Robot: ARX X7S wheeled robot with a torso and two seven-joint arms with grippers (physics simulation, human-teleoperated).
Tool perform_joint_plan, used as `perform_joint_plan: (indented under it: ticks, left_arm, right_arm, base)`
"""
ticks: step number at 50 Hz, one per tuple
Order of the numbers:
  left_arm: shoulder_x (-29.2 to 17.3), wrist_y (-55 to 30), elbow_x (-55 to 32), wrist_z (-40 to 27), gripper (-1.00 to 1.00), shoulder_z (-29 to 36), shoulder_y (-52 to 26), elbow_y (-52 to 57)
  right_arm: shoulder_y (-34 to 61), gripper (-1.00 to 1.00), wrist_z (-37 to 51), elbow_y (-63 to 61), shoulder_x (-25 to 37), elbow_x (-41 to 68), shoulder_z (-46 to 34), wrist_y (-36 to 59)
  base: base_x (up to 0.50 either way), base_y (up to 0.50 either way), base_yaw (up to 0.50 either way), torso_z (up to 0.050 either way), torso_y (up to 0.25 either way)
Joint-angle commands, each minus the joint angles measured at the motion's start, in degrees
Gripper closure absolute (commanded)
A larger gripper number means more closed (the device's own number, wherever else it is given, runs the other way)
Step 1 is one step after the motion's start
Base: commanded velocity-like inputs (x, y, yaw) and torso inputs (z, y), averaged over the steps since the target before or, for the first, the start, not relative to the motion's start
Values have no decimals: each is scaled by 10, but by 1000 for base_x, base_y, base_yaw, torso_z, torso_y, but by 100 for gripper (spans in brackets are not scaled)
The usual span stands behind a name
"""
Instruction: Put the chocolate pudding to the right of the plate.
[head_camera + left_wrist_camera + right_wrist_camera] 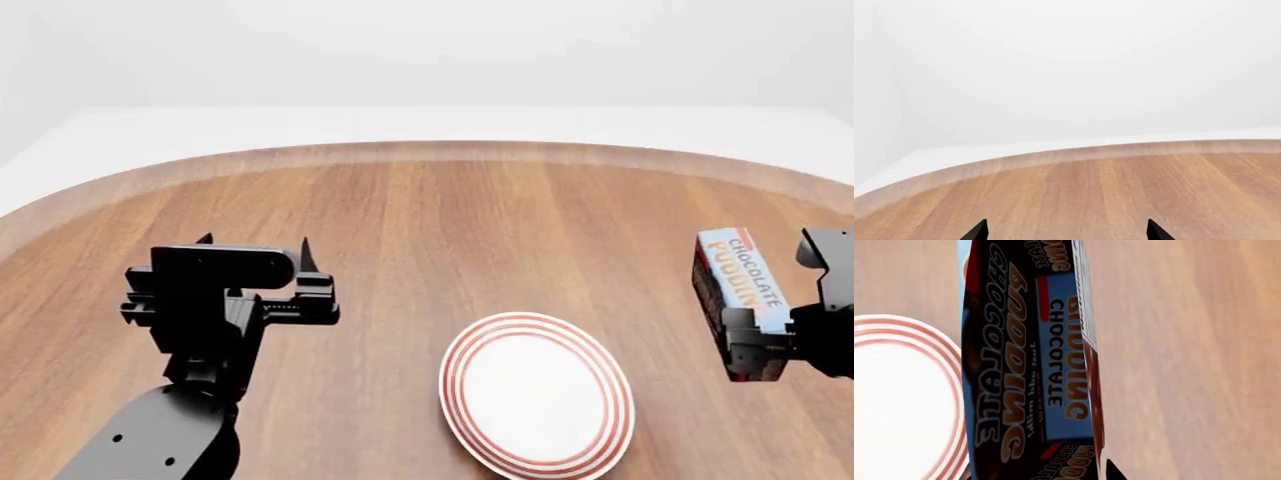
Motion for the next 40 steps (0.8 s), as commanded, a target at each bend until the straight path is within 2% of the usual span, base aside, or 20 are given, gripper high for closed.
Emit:
perform_joint_plan:
  ticks: [1,25,40]
  left_arm:
    - [-1,2,-2,-2,-100,3,0,-1]
    - [-4,-1,-8,-5,-100,7,-3,-1]
    - [-5,3,-13,-7,-100,7,0,-3]
  right_arm:
    - [-27,100,-38,31,-17,-30,-16,-39]
    - [-26,100,-122,180,-101,-120,-72,-117]
    - [-32,100,-142,217,-120,-145,-92,-133]
  base:
    - [0,0,0,0,0]
    - [0,0,0,0,0]
    - [0,0,0,0,0]
